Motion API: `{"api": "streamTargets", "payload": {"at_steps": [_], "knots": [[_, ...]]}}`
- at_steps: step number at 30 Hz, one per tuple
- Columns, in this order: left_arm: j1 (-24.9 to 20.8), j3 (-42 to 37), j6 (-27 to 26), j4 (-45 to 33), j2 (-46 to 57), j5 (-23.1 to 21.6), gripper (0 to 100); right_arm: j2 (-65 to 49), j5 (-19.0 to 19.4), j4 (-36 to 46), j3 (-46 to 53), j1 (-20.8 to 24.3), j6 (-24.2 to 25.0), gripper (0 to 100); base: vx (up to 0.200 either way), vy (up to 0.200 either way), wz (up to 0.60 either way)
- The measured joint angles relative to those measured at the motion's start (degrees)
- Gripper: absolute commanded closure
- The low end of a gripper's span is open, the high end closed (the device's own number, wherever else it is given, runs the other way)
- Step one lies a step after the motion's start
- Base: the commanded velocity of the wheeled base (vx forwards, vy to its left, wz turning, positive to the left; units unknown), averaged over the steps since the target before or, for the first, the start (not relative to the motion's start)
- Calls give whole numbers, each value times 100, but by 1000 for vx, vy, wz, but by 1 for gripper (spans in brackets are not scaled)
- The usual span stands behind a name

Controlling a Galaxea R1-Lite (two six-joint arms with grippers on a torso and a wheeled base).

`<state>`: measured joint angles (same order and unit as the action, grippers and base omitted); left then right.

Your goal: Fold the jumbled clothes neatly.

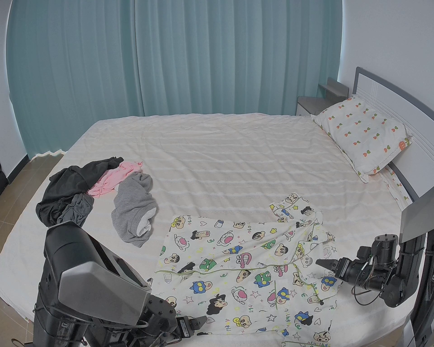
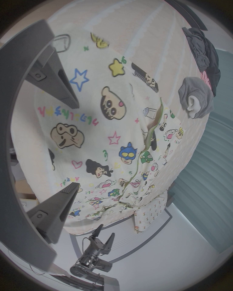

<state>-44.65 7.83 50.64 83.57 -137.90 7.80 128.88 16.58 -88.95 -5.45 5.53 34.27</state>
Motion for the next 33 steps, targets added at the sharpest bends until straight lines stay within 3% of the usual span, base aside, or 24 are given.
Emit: {"api": "streamTargets", "payload": {"at_steps": [7,14,23,27,33], "knots": [[102,44,-11,18,33,246,0,6,2,-2,0,2,0,0,0,0,0],[905,129,-50,13,271,240,0,6,2,0,0,0,0,0,0,0,0],[1943,60,-970,-558,419,-22,0,4,0,0,9,0,0,0,0,0,0],[2203,35,-1204,-1109,452,-39,0,4,0,-2,9,0,0,0,0,0,0],[2249,-119,-1380,-1254,510,-48,0,6,2,-2,22,-5,0,0,0,0,0]]}}
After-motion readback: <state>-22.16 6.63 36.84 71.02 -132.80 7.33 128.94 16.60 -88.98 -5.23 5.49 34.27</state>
